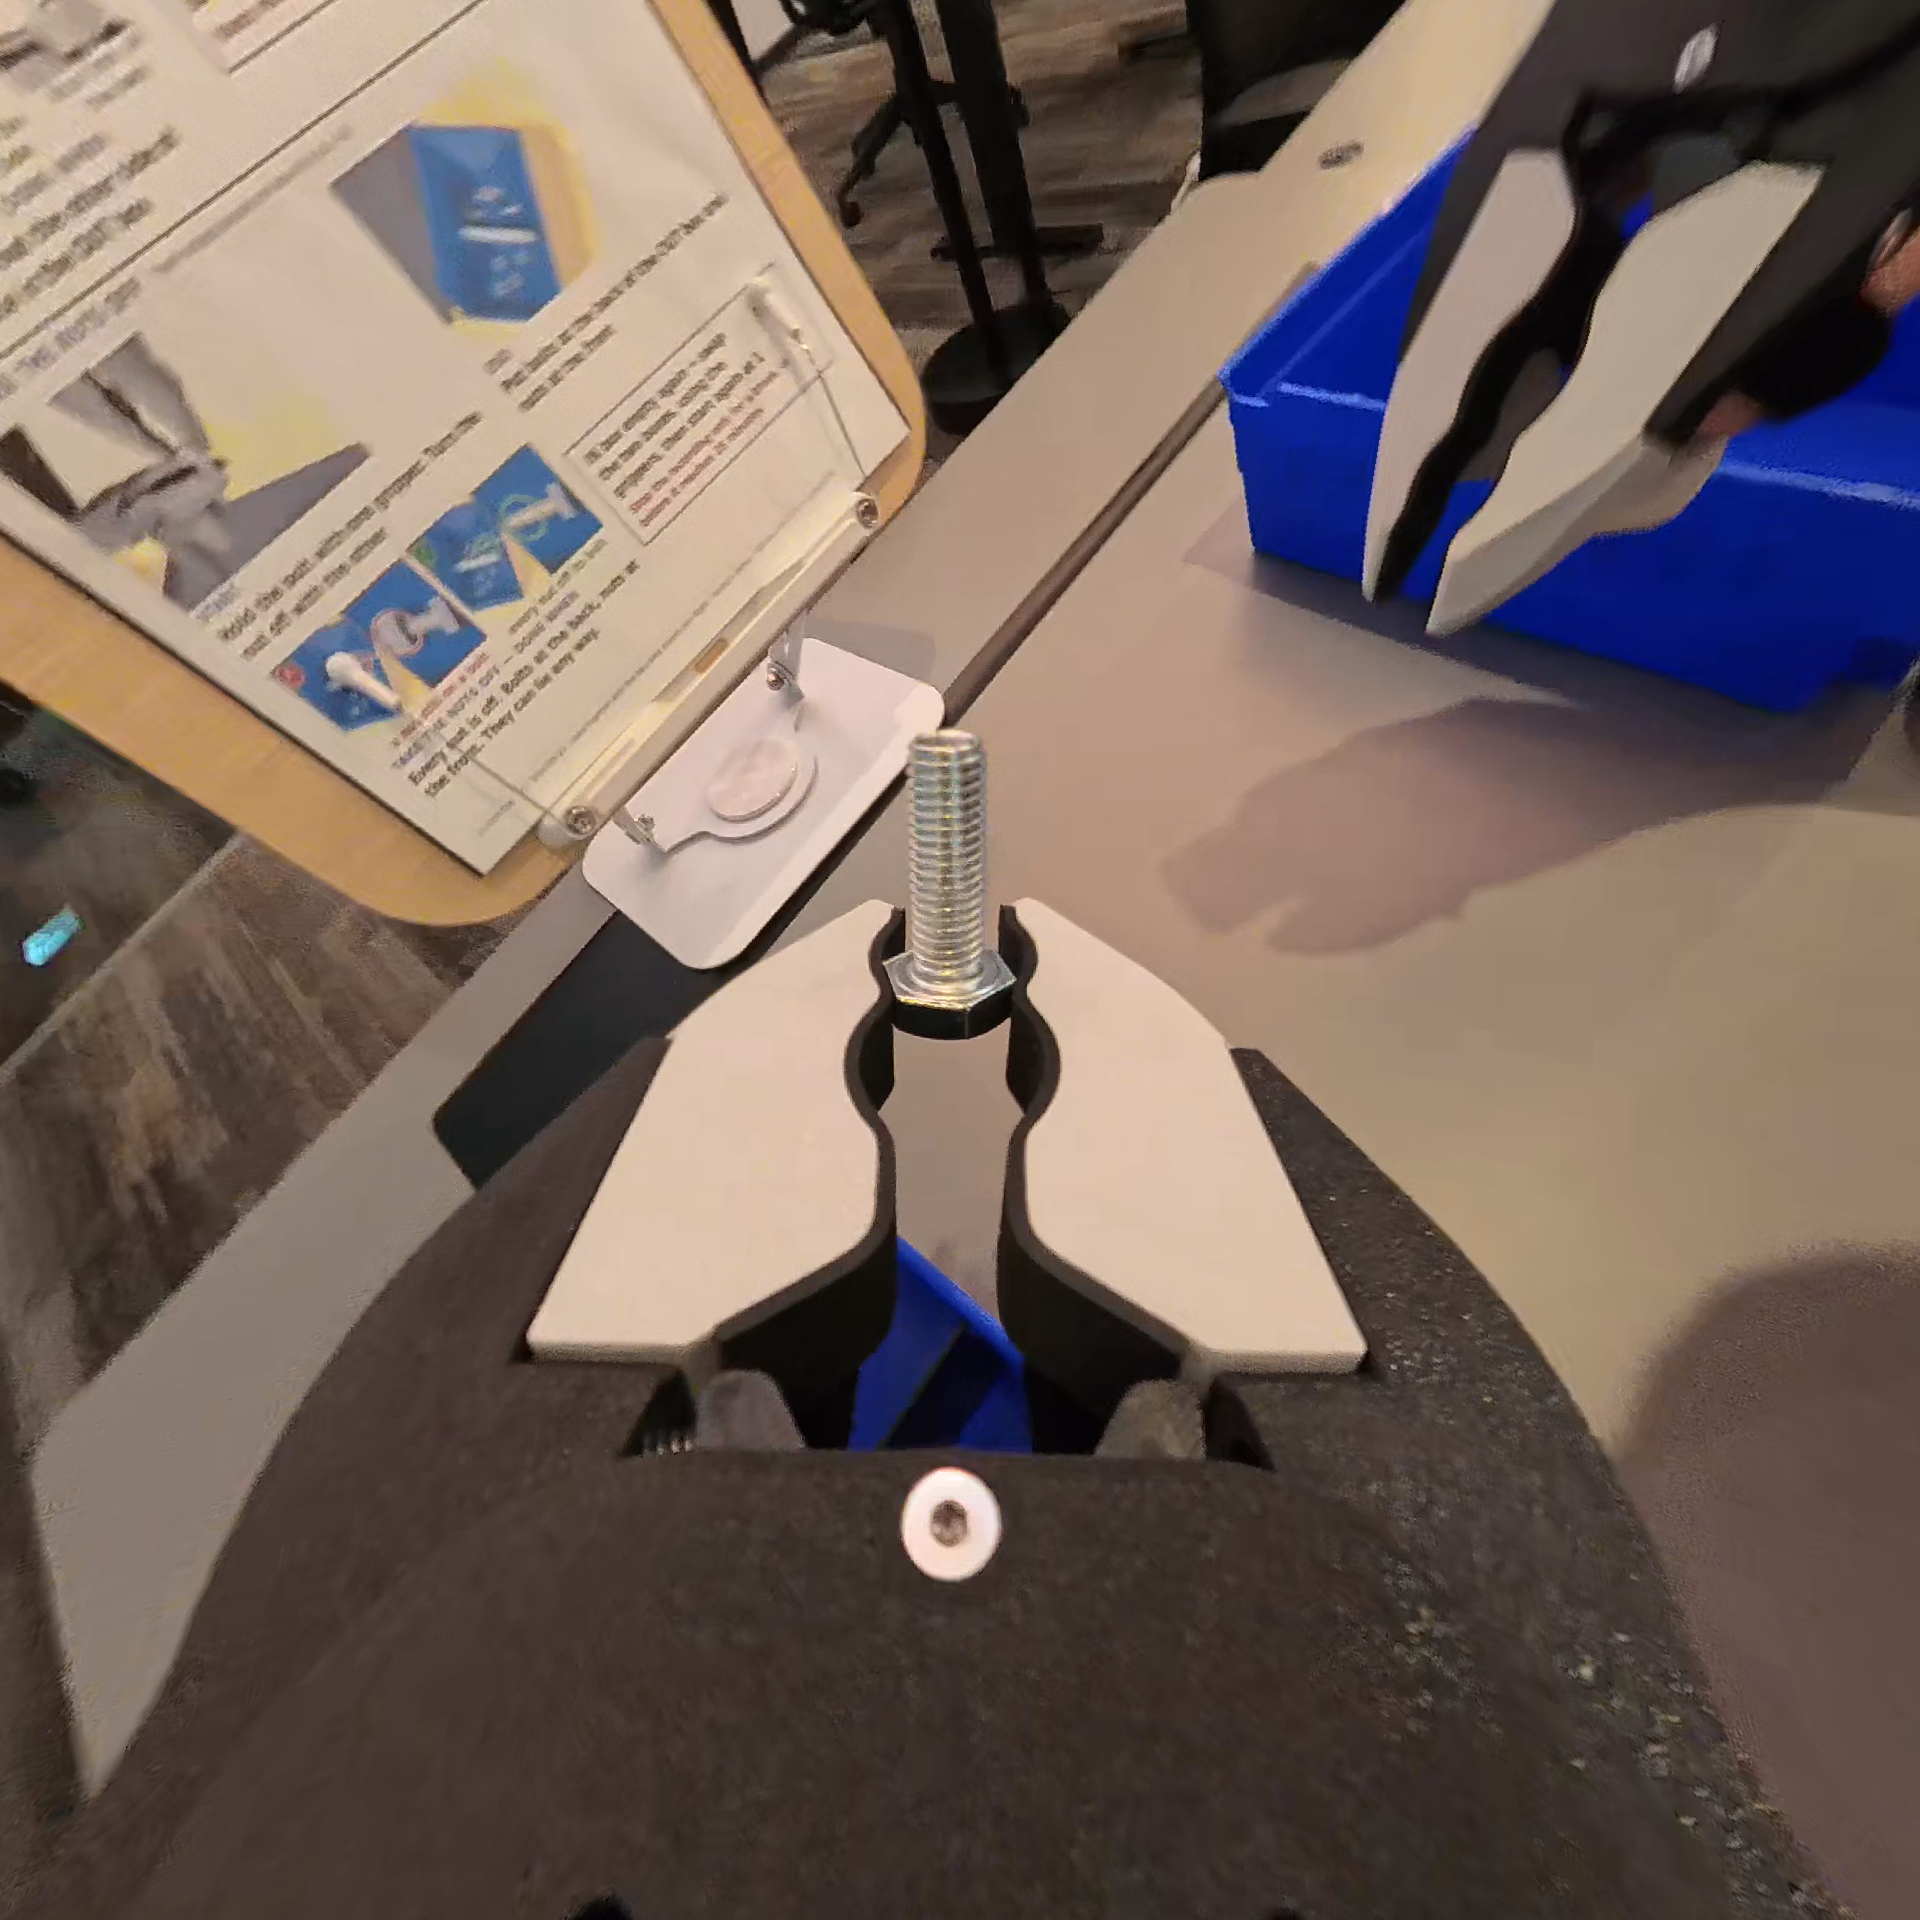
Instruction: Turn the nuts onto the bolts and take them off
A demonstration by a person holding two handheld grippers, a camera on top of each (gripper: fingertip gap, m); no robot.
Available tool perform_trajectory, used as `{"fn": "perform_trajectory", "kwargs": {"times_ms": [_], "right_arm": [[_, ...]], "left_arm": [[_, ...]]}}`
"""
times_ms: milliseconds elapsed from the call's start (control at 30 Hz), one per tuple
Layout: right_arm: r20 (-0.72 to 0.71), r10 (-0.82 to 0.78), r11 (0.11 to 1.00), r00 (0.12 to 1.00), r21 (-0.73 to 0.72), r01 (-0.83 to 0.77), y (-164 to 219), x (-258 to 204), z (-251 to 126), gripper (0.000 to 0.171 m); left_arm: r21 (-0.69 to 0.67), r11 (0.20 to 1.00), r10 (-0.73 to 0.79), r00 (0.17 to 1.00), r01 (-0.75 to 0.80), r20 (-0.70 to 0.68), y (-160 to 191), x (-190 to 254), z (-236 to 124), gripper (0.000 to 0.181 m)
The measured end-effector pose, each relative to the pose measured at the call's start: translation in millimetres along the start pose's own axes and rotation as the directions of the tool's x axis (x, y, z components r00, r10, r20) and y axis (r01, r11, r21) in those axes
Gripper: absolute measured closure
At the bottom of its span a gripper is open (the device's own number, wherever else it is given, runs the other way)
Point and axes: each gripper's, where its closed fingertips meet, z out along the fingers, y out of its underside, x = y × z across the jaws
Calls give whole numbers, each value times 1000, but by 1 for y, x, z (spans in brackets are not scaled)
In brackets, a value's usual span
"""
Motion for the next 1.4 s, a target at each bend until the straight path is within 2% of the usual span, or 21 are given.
{"fn": "perform_trajectory", "kwargs": {"times_ms": [100, 200, 300, 367, 500, 600, 700, 767, 833, 1067, 1400], "right_arm": [[-32, 1, 998, 999, -68, -3, 12, 11, 10, 154], [-35, 16, 999, 999, -37, -17, 5, 16, 17, 155], [71, -5, 1000, 997, 21, 4, -7, -5, 24, 156], [168, -105, 994, 980, 57, 96, -15, -32, 29, 154], [355, -405, 911, 842, 238, 337, -33, -108, 55, 149], [463, -448, 894, 765, 206, 399, -20, -153, 94, 146], [542, -560, 803, 627, 169, 571, 18, -186, 126, 143], [545, -602, 738, 584, 98, 668, 44, -184, 145, 143], [571, -561, 732, 599, 5, 681, 61, -180, 157, 143], [557, -548, 701, 624, -102, 706, 73, -172, 158, 149], [544, -605, 652, 581, -80, 754, 75, -165, 157, 153]], "left_arm": [[29, 996, -85, 996, 86, -16, 6, -14, -2, 165], [32, 992, -118, 990, 121, -74, 11, -15, 6, 165], [8, 991, -132, 987, 133, -92, 18, -15, 14, 165], [5, 994, -113, 992, 114, -54, 18, -19, 12, 165], [57, 992, -114, 994, 114, -3, 8, -30, -6, 165], [81, 989, -131, 989, 125, 76, 8, -49, -30, 165], [150, 979, -153, 981, 135, 118, 2, -60, -60, 165], [205, 969, -167, 979, 141, 116, -4, -62, -77, 165], [235, 962, -171, 978, 139, 122, -6, -64, -89, 165], [284, 950, -166, 981, 132, 101, -14, -60, -103, 165], [268, 958, -125, 990, 104, 65, -19, -48, -95, 165]]}}
